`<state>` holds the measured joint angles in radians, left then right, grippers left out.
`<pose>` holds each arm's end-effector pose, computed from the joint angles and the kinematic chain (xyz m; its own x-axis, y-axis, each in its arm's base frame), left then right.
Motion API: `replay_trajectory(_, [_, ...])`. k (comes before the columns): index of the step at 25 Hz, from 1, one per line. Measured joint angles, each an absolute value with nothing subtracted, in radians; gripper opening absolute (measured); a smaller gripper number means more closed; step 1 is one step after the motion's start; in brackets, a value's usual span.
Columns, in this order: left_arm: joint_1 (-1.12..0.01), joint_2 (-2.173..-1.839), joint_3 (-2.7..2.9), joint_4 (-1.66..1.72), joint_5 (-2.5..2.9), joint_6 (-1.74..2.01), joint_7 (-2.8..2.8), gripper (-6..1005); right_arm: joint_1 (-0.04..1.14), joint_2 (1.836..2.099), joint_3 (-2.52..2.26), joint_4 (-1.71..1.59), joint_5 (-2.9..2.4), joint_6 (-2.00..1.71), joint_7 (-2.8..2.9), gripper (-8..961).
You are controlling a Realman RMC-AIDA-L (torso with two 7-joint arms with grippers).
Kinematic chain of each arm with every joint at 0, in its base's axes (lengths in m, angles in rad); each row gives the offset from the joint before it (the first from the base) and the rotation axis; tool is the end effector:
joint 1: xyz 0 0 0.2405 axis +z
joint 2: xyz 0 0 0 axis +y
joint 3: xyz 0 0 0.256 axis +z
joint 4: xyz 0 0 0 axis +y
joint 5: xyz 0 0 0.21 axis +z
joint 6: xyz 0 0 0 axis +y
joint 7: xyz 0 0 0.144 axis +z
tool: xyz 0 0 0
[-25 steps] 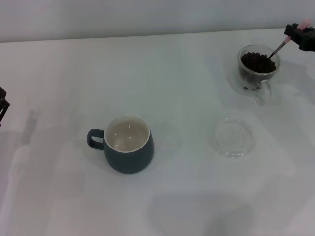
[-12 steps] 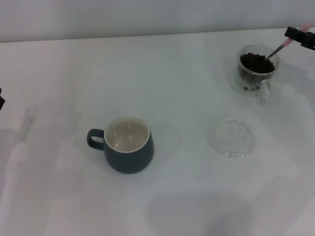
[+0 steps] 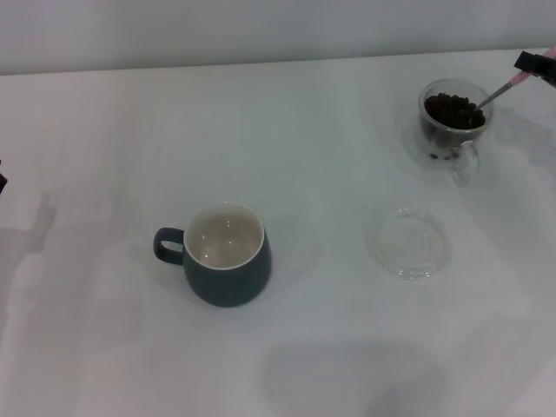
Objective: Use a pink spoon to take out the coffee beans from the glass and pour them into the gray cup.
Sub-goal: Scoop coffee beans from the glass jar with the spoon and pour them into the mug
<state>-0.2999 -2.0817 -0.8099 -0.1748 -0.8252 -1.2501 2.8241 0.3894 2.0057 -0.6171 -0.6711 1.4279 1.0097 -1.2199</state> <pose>-0.3503 0.2837 -0.0180 0.5801 -0.0061 0.8145 0.8071 -0.1308 -0.5758 0.3638 0.3586 0.0920 0.1907 -0.4613 -0.8665 -0.9816 -0.1011 -0.1623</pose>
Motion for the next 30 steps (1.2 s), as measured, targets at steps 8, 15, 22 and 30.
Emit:
replay_trajectory(8, [-0.307,-2.080,-0.824,-0.169,-0.825,-1.248,2.824,879,0.385,2.004,-0.611,-0.660,1.434,0.999,-1.156,146])
replay_trajectory(15, [-0.315,-2.080,-0.824,-0.151,-0.825,-1.248,2.824,880,0.387,2.005,-0.611,-0.636,1.436,0.984,-1.066,145])
replay_trajectory(22, [-0.318,-2.080,-0.832,-0.150,-0.825,-1.251,2.824,879,0.387,2.007,-0.610,-0.631,1.439,0.949,-0.971,145])
replay_trajectory(30, [-0.326,-2.079,-0.847,-0.149,-0.825,-1.256,2.824,878,0.393,2.001,-0.586,-0.631,1.440,0.941,-0.894,145])
